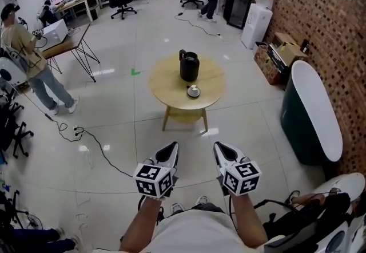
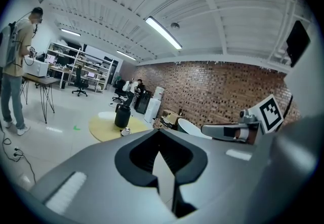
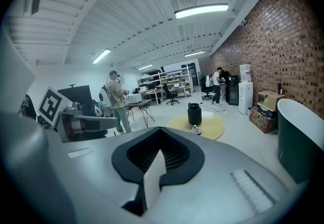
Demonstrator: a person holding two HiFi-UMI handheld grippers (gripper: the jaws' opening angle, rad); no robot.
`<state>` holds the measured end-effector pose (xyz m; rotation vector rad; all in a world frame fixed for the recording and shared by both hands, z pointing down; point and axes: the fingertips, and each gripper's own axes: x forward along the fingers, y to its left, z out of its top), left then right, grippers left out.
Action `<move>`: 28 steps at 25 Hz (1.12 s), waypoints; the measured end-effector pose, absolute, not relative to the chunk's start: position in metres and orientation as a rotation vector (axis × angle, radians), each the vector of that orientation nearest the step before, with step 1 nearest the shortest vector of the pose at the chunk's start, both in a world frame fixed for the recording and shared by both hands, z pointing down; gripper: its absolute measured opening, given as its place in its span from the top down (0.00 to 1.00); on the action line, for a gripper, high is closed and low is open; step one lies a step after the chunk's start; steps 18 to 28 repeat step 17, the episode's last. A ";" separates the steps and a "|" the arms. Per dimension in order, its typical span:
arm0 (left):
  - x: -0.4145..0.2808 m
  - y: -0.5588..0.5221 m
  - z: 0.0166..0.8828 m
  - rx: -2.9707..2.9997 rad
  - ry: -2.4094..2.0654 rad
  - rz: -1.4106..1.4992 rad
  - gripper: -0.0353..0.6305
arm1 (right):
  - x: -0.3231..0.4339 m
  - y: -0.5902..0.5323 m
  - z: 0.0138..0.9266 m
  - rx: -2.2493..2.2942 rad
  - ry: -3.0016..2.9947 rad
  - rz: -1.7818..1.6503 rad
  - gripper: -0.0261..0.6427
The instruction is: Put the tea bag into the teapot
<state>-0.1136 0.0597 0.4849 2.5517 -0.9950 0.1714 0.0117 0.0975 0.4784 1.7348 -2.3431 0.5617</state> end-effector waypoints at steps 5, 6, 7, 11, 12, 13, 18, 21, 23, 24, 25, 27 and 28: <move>-0.101 0.066 0.489 2.547 -0.983 0.182 0.93 | 0.021 0.106 0.478 1.741 -2.342 0.554 0.96; -0.100 0.066 0.490 2.543 -0.983 0.185 0.93 | 0.023 0.107 0.478 1.744 -2.339 0.553 0.96; -0.099 0.067 0.491 2.539 -0.984 0.188 0.93 | 0.025 0.108 0.478 1.746 -2.338 0.554 0.96; -0.097 0.070 0.493 2.534 -0.991 0.196 0.93 | 0.026 0.111 0.479 1.733 -2.336 0.562 0.96; -0.095 0.070 0.493 2.533 -0.992 0.197 0.93 | 0.026 0.111 0.480 1.729 -2.337 0.565 0.96; -0.094 0.071 0.493 2.533 -0.993 0.199 0.93 | 0.027 0.111 0.481 1.725 -2.339 0.568 0.96; -0.088 0.072 0.494 2.533 -0.992 0.208 0.93 | 0.029 0.111 0.482 1.715 -2.345 0.579 0.96; -0.088 0.072 0.494 2.533 -0.992 0.208 0.93 | 0.029 0.111 0.482 1.715 -2.345 0.579 0.96; -0.088 0.072 0.494 2.533 -0.992 0.208 0.93 | 0.029 0.111 0.482 1.715 -2.345 0.579 0.96; -0.088 0.072 0.494 2.533 -0.992 0.208 0.93 | 0.029 0.111 0.482 1.715 -2.345 0.579 0.96; -0.088 0.072 0.494 2.533 -0.992 0.208 0.93 | 0.029 0.111 0.482 1.715 -2.345 0.579 0.96; -0.088 0.072 0.494 2.533 -0.992 0.208 0.93 | 0.029 0.111 0.482 1.715 -2.345 0.579 0.96; -0.088 0.072 0.494 2.533 -0.992 0.208 0.93 | 0.029 0.111 0.482 1.715 -2.345 0.579 0.96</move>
